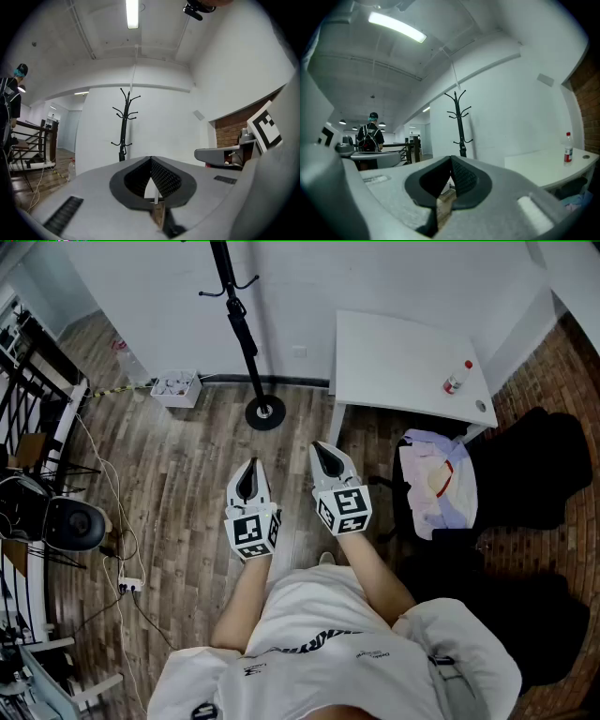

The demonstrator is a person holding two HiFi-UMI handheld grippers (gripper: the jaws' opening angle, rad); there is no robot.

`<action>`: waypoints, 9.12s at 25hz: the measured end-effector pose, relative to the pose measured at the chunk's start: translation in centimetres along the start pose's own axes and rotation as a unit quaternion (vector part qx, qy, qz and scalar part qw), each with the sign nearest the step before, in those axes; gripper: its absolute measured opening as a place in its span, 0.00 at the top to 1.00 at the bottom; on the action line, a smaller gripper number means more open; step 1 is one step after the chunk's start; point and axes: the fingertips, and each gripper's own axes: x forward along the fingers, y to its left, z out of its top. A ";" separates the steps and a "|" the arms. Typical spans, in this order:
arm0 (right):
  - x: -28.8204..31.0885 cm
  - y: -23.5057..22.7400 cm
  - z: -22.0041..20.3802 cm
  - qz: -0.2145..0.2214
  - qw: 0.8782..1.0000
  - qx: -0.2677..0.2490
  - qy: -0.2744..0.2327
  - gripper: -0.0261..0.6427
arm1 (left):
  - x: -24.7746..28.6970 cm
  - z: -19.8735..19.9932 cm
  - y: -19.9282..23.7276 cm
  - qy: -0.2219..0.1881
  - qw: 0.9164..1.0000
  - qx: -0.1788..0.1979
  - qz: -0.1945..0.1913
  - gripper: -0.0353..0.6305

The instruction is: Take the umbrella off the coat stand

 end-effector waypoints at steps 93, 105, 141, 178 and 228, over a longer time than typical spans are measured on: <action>57.4 -22.6 -0.1 0.009 0.998 -0.021 0.058 0.97 | 68.0 -14.9 29.7 0.107 0.983 -0.088 0.122 0.42; 57.2 -23.5 -0.3 -0.002 0.998 -0.028 0.064 0.97 | 71.9 -18.6 31.1 0.122 0.980 -0.083 0.130 0.41; 56.2 -24.3 0.1 -0.026 0.996 -0.057 0.063 0.97 | 71.0 -18.2 31.1 0.155 0.979 -0.044 0.128 0.57; 54.8 -21.3 6.4 0.015 0.998 -0.058 0.036 0.97 | 60.2 -5.5 24.7 0.126 0.988 -0.046 0.082 0.57; 53.8 -19.9 9.5 0.025 0.999 -0.038 0.003 0.97 | 54.3 4.5 20.5 0.051 0.998 -0.030 0.033 0.57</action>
